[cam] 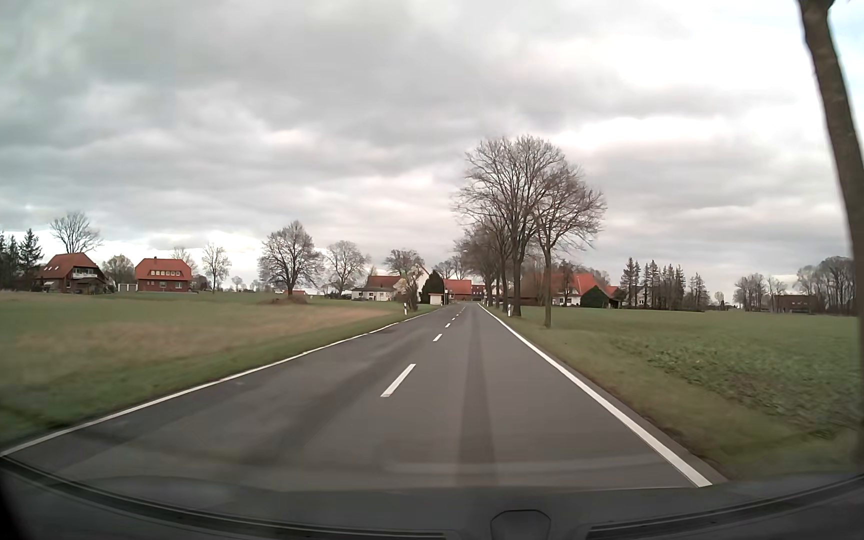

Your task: Follow the waypoints while adhering to traffic rules and regulations

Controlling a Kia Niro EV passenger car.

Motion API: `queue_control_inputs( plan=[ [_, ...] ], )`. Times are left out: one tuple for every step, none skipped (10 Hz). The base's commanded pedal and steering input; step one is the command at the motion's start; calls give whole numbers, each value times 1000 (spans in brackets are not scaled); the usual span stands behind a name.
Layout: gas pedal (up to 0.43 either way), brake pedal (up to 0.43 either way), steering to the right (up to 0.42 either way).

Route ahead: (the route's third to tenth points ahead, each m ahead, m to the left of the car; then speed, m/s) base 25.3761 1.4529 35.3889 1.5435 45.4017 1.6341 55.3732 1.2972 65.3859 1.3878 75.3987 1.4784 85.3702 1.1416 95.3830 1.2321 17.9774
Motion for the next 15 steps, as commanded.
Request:
queue_control_inputs(
  plan=[
    [209,0,4],
    [209,0,4],
    [197,0,3],
    [189,0,2],
    [189,0,2],
    [189,0,3],
    [189,0,3],
    [189,0,3],
    [189,0,3],
    [189,0,3],
    [189,0,3],
    [189,0,2],
    [177,0,3],
    [177,0,3],
    [177,0,3]
  ],
)
